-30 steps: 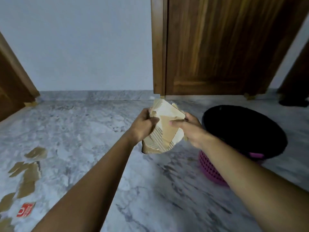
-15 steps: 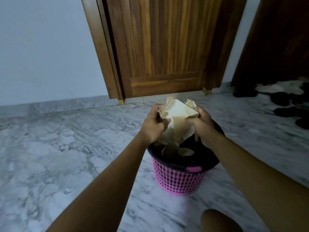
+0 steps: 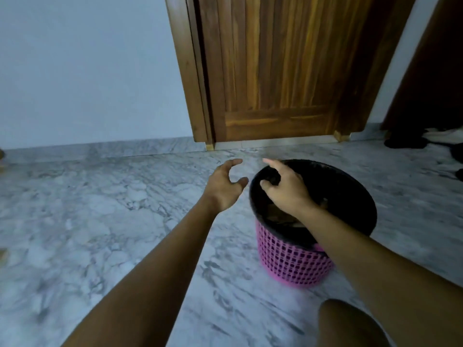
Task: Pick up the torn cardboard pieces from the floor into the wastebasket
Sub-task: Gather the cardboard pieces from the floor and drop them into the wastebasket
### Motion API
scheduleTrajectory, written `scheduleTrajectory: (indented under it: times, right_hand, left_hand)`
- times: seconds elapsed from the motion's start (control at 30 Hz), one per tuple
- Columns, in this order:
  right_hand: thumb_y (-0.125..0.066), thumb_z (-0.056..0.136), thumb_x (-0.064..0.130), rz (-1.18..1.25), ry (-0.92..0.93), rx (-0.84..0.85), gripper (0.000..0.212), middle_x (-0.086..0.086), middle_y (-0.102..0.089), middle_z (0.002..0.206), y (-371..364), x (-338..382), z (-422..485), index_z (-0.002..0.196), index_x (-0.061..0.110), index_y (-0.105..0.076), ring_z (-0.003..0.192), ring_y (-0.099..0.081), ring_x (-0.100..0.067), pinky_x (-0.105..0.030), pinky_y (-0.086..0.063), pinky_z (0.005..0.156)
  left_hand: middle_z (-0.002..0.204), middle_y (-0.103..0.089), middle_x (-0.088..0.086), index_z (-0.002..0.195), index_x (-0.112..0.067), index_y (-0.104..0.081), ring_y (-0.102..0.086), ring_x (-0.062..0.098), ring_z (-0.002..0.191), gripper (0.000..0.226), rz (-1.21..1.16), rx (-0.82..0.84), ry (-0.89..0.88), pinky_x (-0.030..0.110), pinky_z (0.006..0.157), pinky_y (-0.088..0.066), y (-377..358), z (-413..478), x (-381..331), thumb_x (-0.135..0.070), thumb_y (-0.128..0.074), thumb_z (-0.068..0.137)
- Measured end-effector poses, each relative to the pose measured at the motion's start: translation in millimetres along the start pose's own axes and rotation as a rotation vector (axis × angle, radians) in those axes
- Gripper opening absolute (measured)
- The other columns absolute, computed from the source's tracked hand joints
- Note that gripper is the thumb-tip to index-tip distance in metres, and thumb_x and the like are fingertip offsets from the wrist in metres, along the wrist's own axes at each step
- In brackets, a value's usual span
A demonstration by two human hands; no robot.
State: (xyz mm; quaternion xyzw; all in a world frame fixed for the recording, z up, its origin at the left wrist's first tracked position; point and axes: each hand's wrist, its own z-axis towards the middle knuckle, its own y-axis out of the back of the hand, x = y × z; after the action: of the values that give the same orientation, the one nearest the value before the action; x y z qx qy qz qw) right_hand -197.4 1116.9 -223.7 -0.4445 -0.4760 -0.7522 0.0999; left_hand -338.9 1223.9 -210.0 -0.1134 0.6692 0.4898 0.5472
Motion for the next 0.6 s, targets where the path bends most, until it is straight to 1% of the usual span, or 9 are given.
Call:
scheduleTrajectory:
  times: [0.07, 0.1, 0.17, 0.2, 0.3, 0.37, 0.43, 0.5, 0.6]
  right_hand:
    - [-0.065, 0.095, 0.017, 0.025, 0.052, 0.078, 0.043, 0.003, -0.061, 0.138, -35, 29, -4, 0.137, 0.025, -0.061, 0.13, -0.055, -0.018, -0.021, -0.04, 0.103]
    - [-0.065, 0.095, 0.015, 0.034, 0.085, 0.136, 0.038, 0.004, -0.065, 0.133, -60, 49, -9, 0.131, 0.023, -0.065, 0.124, -0.06, -0.017, -0.021, -0.044, 0.103]
    - [-0.066, 0.094, 0.014, 0.031, 0.155, 0.242, 0.031, 0.007, -0.069, 0.122, -116, 94, -23, 0.122, 0.024, -0.071, 0.113, -0.065, -0.015, -0.03, -0.05, 0.104]
    - [-0.066, 0.094, 0.013, 0.037, 0.185, 0.285, 0.027, 0.008, -0.07, 0.117, -141, 116, -31, 0.118, 0.024, -0.072, 0.108, -0.066, -0.013, -0.033, -0.051, 0.103]
    - [-0.065, 0.094, 0.011, 0.039, 0.296, 0.421, 0.024, 0.006, -0.072, 0.111, -223, 192, -71, 0.113, 0.023, -0.074, 0.098, -0.065, -0.007, -0.027, -0.052, 0.101]
    - [-0.064, 0.094, 0.013, 0.071, 0.33, 0.495, 0.024, 0.005, -0.074, 0.11, -269, 236, -103, 0.112, 0.025, -0.074, 0.098, -0.067, -0.007, -0.025, -0.052, 0.099]
    - [-0.063, 0.095, 0.015, 0.099, 0.356, 0.597, 0.024, 0.006, -0.074, 0.109, -319, 281, -141, 0.113, 0.028, -0.073, 0.103, -0.068, -0.01, -0.028, -0.053, 0.099]
    - [-0.061, 0.097, 0.017, 0.095, 0.389, 0.708, 0.027, 0.006, -0.072, 0.115, -361, 319, -176, 0.12, 0.027, -0.071, 0.108, -0.066, -0.012, -0.029, -0.053, 0.099]
    - [-0.06, 0.097, 0.02, 0.089, 0.45, 0.826, 0.027, 0.004, -0.072, 0.114, -418, 372, -230, 0.12, 0.028, -0.07, 0.108, -0.067, -0.013, -0.022, -0.055, 0.086]
  left_hand:
    - [0.146, -0.049, -0.004, 0.138, -0.03, -0.054, -0.051, 0.007, 0.112, 0.044, 0.01, -0.026, 0.022, 0.018, 0.084, -0.044, 47, -20, 18, -0.029, -0.065, 0.095]
    - [0.146, -0.05, -0.003, 0.136, -0.031, -0.056, -0.052, 0.008, 0.116, 0.042, 0.007, -0.054, 0.047, 0.022, 0.091, -0.046, 79, -35, 32, -0.03, -0.065, 0.094]
    - [0.145, -0.051, -0.002, 0.132, -0.032, -0.059, -0.051, 0.016, 0.129, 0.039, 0.016, -0.133, 0.112, 0.033, 0.106, -0.045, 148, -71, 68, -0.032, -0.066, 0.093]
    - [0.145, -0.052, -0.001, 0.131, -0.032, -0.06, -0.05, 0.018, 0.131, 0.039, 0.018, -0.165, 0.146, 0.036, 0.108, -0.045, 180, -92, 84, -0.032, -0.066, 0.093]
    - [0.142, -0.054, -0.001, 0.127, -0.032, -0.063, -0.053, 0.018, 0.128, 0.036, 0.022, -0.28, 0.259, 0.03, 0.102, -0.046, 276, -170, 143, -0.034, -0.067, 0.091]
    - [0.139, -0.053, -0.006, 0.128, -0.032, -0.062, -0.053, 0.015, 0.124, 0.036, 0.022, -0.331, 0.335, 0.027, 0.096, -0.045, 327, -224, 176, -0.035, -0.067, 0.092]
    - [0.136, -0.051, -0.008, 0.13, -0.031, -0.06, -0.053, 0.013, 0.121, 0.039, 0.038, -0.391, 0.413, 0.03, 0.098, -0.045, 377, -287, 209, -0.036, -0.066, 0.092]
    - [0.141, -0.053, -0.001, 0.13, -0.029, -0.06, -0.056, 0.018, 0.123, 0.039, 0.033, -0.437, 0.49, 0.034, 0.099, -0.049, 416, -344, 233, -0.035, -0.067, 0.092]
    - [0.141, -0.054, 0.005, 0.133, -0.019, -0.059, -0.057, 0.021, 0.122, 0.04, 0.02, -0.512, 0.601, 0.027, 0.092, -0.046, 466, -428, 257, -0.027, -0.066, 0.094]
